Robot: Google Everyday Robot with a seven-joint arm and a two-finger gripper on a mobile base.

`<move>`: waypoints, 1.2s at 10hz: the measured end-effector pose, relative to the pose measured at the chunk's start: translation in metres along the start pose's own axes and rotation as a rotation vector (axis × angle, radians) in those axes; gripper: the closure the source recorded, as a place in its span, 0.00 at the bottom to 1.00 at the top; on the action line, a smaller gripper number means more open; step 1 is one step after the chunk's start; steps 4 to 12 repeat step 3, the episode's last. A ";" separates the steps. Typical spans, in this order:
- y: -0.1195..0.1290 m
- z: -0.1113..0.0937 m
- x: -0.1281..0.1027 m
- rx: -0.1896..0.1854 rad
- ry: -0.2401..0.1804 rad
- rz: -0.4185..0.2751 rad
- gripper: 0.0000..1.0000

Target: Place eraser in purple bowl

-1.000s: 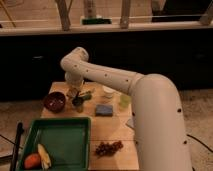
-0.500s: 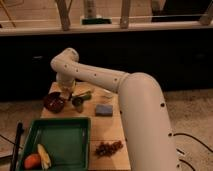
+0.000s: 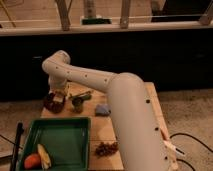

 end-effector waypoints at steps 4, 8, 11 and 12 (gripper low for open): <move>-0.007 0.014 -0.001 -0.016 -0.033 -0.022 0.98; -0.007 0.014 -0.001 -0.016 -0.033 -0.022 0.98; -0.007 0.014 -0.001 -0.016 -0.033 -0.022 0.98; -0.007 0.014 -0.001 -0.016 -0.033 -0.022 0.98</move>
